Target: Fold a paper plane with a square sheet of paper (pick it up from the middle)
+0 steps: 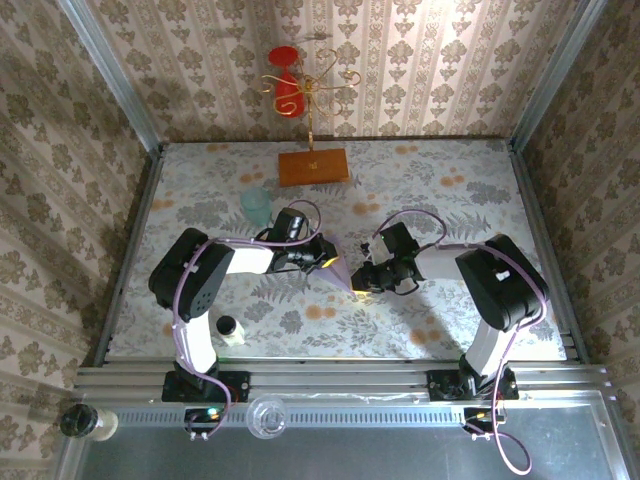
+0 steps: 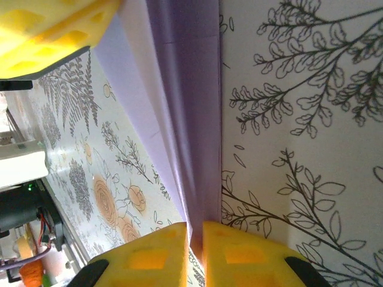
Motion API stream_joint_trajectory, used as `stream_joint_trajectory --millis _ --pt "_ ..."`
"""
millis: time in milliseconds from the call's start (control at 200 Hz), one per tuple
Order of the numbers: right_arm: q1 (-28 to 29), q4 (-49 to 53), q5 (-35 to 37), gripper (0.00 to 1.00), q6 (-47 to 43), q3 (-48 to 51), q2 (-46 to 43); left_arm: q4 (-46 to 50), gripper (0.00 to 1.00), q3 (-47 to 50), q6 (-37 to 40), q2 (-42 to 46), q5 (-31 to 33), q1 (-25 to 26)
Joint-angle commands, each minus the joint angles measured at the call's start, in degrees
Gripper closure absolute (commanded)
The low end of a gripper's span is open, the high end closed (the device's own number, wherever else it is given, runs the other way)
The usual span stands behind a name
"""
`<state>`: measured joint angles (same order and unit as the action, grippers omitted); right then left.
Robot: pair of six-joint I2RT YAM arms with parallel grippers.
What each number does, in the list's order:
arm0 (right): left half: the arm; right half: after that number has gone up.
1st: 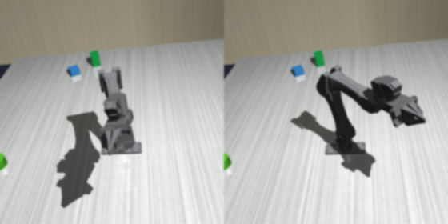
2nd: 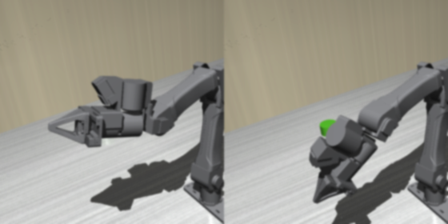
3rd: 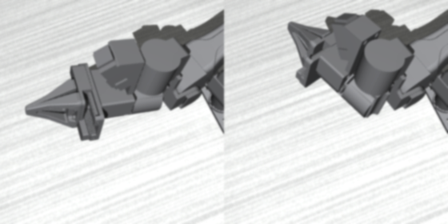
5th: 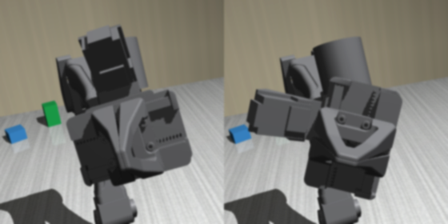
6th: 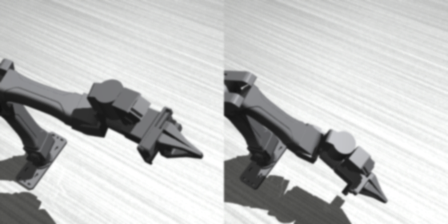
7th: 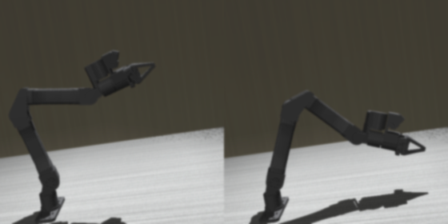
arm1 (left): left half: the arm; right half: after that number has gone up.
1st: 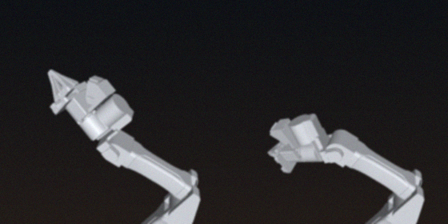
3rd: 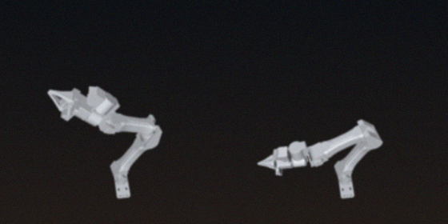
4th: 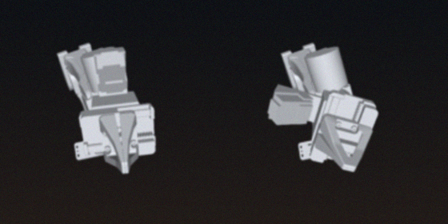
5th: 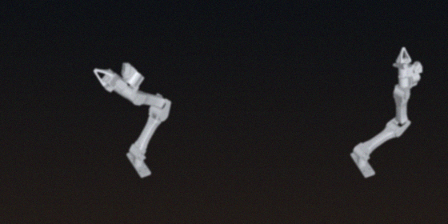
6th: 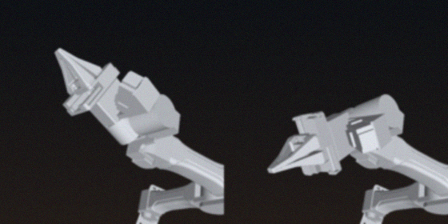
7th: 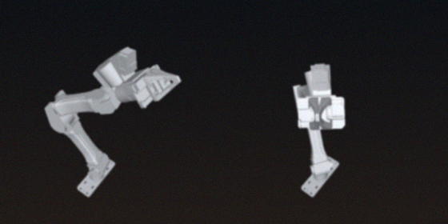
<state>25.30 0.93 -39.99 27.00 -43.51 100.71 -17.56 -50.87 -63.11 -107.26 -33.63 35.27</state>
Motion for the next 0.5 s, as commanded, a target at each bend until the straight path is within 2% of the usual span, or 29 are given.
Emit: stream_joint_trajectory --millis 0,495 --pt "-0.14 4.20 -1.30 0.84 -0.80 -1.08 2.12 2.17 0.89 -1.45 1.84 -1.11 0.40 -0.28" --pt "-0.51 11.26 -2.43 0.84 -1.23 -4.90 3.70 4.90 0.90 -3.37 3.35 -2.18 0.58 -0.81"
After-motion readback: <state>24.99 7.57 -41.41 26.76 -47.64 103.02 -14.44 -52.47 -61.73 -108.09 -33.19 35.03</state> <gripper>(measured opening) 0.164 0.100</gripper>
